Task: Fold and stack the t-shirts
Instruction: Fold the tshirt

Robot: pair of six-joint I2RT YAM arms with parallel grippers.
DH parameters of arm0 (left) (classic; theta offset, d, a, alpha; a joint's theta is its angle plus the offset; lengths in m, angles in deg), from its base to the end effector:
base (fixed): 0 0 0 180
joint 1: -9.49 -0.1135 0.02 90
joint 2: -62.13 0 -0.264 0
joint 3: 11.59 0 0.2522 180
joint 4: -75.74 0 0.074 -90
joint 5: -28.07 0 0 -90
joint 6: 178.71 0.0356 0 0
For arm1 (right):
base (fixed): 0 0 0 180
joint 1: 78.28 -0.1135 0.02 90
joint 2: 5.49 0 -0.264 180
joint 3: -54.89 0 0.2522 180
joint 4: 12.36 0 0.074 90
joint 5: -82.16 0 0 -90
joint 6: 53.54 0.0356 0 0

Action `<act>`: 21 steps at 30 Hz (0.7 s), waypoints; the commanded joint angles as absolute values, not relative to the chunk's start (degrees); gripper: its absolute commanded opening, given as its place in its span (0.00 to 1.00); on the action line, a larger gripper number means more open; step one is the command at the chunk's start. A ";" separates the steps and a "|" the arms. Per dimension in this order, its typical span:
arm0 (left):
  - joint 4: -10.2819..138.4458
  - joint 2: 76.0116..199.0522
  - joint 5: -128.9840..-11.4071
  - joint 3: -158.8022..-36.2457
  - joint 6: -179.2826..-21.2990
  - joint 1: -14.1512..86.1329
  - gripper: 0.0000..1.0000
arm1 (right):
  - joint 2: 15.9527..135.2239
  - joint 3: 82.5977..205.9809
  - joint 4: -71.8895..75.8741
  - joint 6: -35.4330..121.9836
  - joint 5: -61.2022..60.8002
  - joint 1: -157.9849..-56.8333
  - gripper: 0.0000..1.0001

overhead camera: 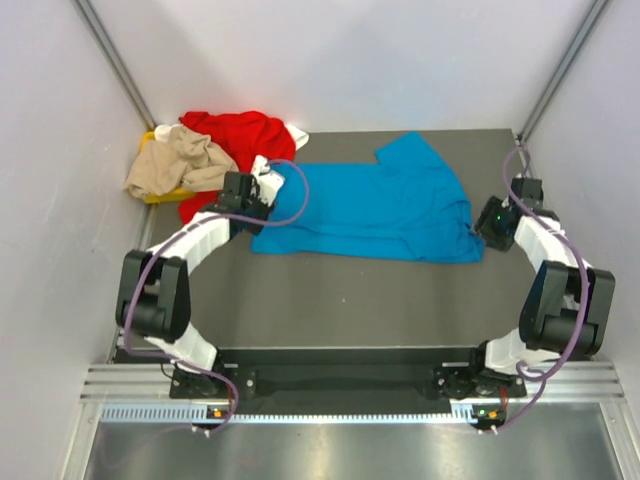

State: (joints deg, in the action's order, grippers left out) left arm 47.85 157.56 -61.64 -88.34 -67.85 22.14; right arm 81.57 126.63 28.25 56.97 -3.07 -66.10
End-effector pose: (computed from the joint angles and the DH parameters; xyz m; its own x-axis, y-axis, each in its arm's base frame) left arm 0.3506 -0.0785 0.2159 -0.5854 0.4963 -0.6411 0.4538 0.8558 0.2482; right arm 0.3047 -0.0627 0.2198 -0.7007 0.5084 -0.5006 0.4380 0.8603 0.2608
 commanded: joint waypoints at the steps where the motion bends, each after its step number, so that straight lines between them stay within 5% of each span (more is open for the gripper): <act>1: 48.80 152.75 -71.67 -81.10 -56.41 22.50 0.47 | 79.41 121.31 26.45 59.31 -3.27 -65.71 0.55; 11: 49.85 159.77 -70.19 -78.97 -46.97 22.76 0.55 | 83.80 117.26 22.41 59.40 -5.11 -65.63 0.52; 15: 50.55 161.79 -70.73 -78.09 -46.17 23.20 0.53 | 84.33 115.77 20.56 60.01 -5.56 -64.05 0.38; 18: 50.55 162.58 -70.55 -77.48 -46.79 23.38 0.41 | 84.33 114.71 20.03 59.84 -5.64 -62.38 0.20; 21: 49.85 162.06 -69.94 -75.72 -47.75 23.90 0.00 | 82.15 113.57 20.82 59.40 -5.64 -60.97 0.07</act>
